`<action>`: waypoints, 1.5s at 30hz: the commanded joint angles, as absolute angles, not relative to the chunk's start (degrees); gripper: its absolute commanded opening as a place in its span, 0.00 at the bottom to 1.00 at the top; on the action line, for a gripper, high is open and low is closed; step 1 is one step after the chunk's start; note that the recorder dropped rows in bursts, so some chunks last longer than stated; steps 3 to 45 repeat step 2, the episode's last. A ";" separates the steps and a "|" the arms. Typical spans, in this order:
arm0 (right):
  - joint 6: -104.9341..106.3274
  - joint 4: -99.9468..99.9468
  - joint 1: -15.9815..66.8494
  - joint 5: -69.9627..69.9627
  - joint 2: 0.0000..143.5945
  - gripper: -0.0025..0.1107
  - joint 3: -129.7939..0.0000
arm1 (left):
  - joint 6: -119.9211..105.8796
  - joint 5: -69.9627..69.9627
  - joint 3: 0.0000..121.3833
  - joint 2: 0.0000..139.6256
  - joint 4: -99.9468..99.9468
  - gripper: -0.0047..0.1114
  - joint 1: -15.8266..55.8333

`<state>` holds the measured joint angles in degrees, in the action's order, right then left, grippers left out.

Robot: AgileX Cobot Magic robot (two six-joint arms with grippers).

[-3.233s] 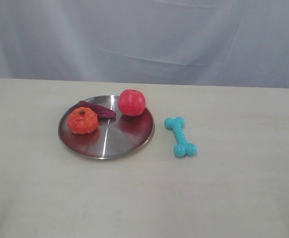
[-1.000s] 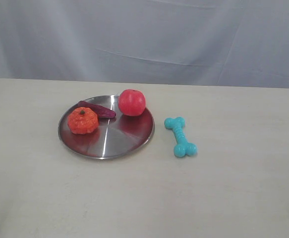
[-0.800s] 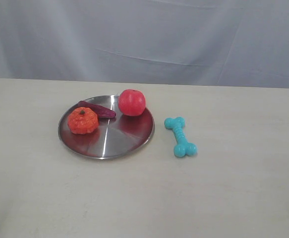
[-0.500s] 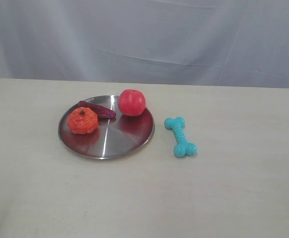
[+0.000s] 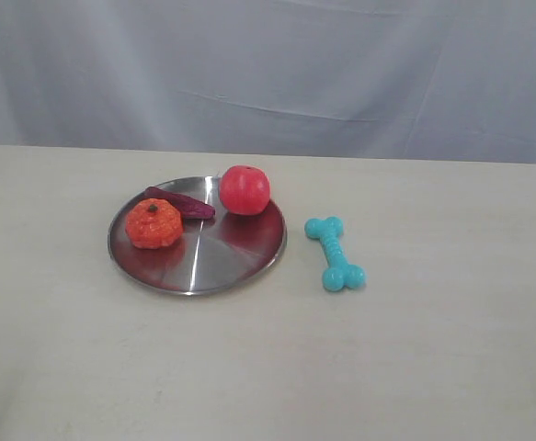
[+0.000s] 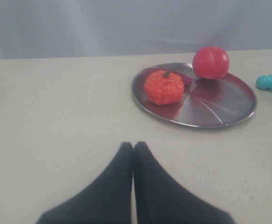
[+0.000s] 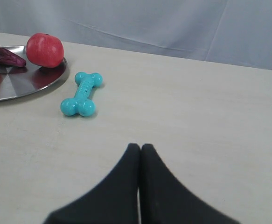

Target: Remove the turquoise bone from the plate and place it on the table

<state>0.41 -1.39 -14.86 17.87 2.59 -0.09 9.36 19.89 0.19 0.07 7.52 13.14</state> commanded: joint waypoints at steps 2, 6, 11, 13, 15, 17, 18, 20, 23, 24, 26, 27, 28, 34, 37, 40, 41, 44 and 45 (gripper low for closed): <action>0.73 -1.50 -15.20 17.92 2.24 0.02 0.00 | 9.46 19.85 0.00 0.00 7.53 0.04 13.28; 0.73 -1.50 -15.20 17.92 2.24 0.02 0.00 | 9.46 19.85 0.00 0.00 7.53 0.04 13.28; 0.73 -1.50 -15.20 17.92 2.24 0.02 0.00 | 9.46 19.85 0.00 0.00 7.53 0.04 13.28; 0.73 -1.50 -15.20 17.92 2.24 0.02 0.00 | 9.46 19.85 0.00 0.00 7.53 0.04 13.28; 0.73 -1.50 -15.20 17.92 2.24 0.02 0.00 | 9.46 19.85 0.00 0.00 7.53 0.04 13.28; 0.73 -1.50 -15.20 17.92 2.24 0.02 0.00 | 9.46 19.85 0.00 0.00 7.53 0.04 13.28; 0.73 -1.50 -15.20 17.92 2.24 0.02 0.00 | 9.46 19.85 0.00 0.00 7.53 0.04 13.28; 0.73 -1.50 -15.20 17.92 2.24 0.02 0.00 | 9.46 19.85 0.00 0.00 7.53 0.04 13.28; 0.73 -1.50 -15.20 17.92 2.24 0.02 0.00 | 9.46 19.85 0.00 0.00 7.53 0.04 13.28; 0.73 -1.50 -15.20 17.92 2.24 0.02 0.00 | 9.46 19.85 0.00 0.00 7.53 0.04 13.28; 0.73 -1.50 -15.20 17.92 2.24 0.02 0.00 | 9.46 19.85 0.00 0.00 7.53 0.04 13.28; 0.73 -1.50 -15.20 17.92 2.24 0.02 0.00 | 9.46 19.85 0.00 0.00 7.53 0.04 13.28; 0.73 -1.50 -15.20 17.92 2.24 0.02 0.00 | 9.46 19.85 0.00 0.00 7.53 0.04 13.28; 0.73 -1.50 -15.20 17.92 2.24 0.02 0.00 | 9.46 19.85 0.00 0.00 7.53 0.04 13.28; 0.73 -1.50 -15.20 17.92 2.24 0.02 0.00 | 9.46 19.85 0.00 0.00 7.53 0.04 13.28; 0.73 -1.50 -15.20 17.92 2.24 0.02 0.00 | 9.46 19.85 0.00 0.00 7.53 0.04 13.28; 0.73 -1.50 -15.20 17.92 2.24 0.02 0.00 | 9.46 19.85 0.00 0.00 7.53 0.04 13.28; 0.73 -1.50 -15.20 17.92 2.24 0.02 0.00 | 9.46 19.85 0.00 0.00 7.53 0.04 13.28; 0.73 -1.50 -15.20 17.92 2.24 0.02 0.00 | 9.46 19.85 0.00 0.00 7.53 0.04 13.28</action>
